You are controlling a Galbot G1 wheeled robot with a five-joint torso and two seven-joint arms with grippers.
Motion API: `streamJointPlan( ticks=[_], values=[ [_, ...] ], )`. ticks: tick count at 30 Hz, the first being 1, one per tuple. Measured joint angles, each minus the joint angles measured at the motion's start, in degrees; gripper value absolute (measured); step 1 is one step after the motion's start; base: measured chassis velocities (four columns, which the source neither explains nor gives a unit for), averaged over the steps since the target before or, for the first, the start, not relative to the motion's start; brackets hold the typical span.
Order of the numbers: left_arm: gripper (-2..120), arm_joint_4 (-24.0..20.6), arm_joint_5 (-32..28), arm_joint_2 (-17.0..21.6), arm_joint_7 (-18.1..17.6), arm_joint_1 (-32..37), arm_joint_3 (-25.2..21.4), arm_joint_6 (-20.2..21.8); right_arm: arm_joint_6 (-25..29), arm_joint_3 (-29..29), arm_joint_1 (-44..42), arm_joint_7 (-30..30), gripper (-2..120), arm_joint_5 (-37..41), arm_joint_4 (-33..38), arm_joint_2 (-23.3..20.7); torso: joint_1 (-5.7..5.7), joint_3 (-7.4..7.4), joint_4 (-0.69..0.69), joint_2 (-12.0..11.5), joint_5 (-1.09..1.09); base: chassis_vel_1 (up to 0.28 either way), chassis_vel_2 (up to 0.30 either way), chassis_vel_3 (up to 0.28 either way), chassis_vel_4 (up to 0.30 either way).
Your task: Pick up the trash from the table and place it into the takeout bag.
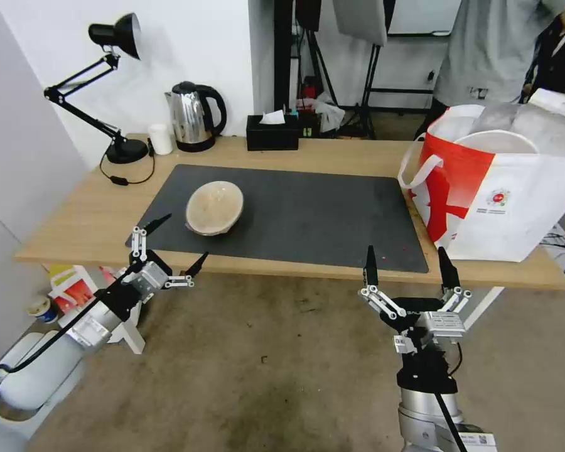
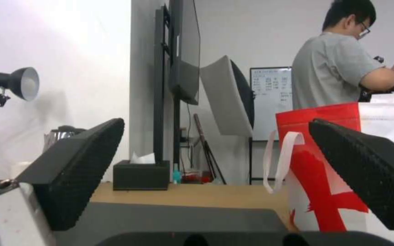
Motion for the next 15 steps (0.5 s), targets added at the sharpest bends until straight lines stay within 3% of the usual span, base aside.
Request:
streamJointPlan(
  ticks=[15],
  values=[
    [100,2.23,-1.00,1.79,-0.03,-5.21,2.98,0.15,0.00,0.00,0.00,0.00,100,0.00,0.00,0.00,0.00,0.00,0.00,0.00,0.00,0.000,0.000,0.000,0.000]
  ],
)
